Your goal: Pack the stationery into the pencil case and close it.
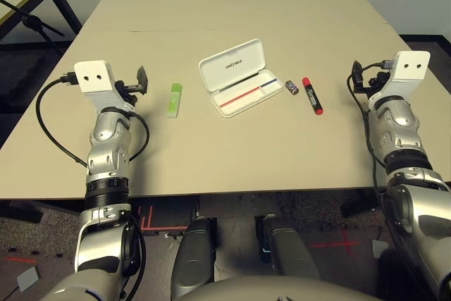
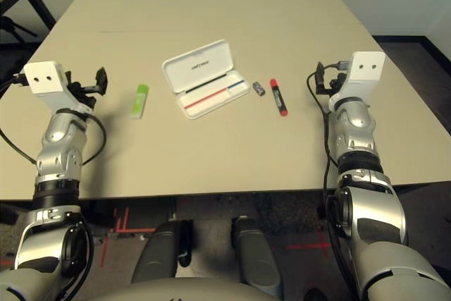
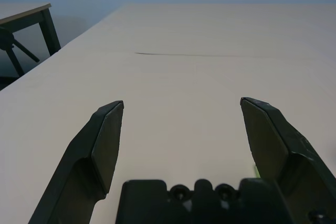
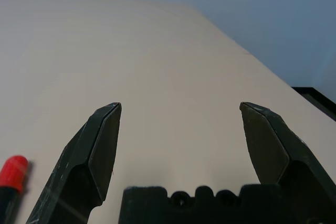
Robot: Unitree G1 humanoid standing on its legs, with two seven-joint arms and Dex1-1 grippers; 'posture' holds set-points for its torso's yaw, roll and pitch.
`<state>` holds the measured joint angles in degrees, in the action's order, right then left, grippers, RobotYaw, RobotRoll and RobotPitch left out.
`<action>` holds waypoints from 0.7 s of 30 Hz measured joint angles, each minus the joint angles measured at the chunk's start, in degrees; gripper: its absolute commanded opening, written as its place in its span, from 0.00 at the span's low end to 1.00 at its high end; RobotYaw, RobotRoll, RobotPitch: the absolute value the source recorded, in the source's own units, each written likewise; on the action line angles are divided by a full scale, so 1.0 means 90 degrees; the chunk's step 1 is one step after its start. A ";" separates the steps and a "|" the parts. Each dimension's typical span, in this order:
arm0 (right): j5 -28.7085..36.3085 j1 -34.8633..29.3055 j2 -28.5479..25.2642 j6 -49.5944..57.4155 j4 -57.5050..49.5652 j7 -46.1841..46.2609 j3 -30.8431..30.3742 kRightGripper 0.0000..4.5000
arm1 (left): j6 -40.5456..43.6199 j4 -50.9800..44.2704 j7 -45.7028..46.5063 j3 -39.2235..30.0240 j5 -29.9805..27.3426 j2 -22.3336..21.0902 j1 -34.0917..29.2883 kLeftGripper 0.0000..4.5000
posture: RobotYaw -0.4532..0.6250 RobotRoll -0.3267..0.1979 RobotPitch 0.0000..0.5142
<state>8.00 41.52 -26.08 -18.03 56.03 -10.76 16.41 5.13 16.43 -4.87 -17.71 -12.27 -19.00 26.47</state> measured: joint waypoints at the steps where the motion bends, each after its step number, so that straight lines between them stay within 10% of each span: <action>1: 0.0001 -0.0016 0.0001 0.0000 -0.0005 0.0000 0.0000 1.00 | 0.0014 -0.0008 0.0000 0.0000 0.0000 0.0000 -0.0006 0.99 | 0.41 0.62 0.24; 21: 0.0411 -0.0466 -0.0054 0.0568 -0.1496 -0.0850 0.0004 1.00 | 0.0469 -0.0510 -0.1299 0.0738 -0.0125 -0.0292 0.0330 0.99 | 0.35 0.62 0.25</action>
<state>11.70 37.32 -26.56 -12.92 42.56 -18.42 16.45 9.34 11.84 -16.56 -11.07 -13.39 -21.63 29.44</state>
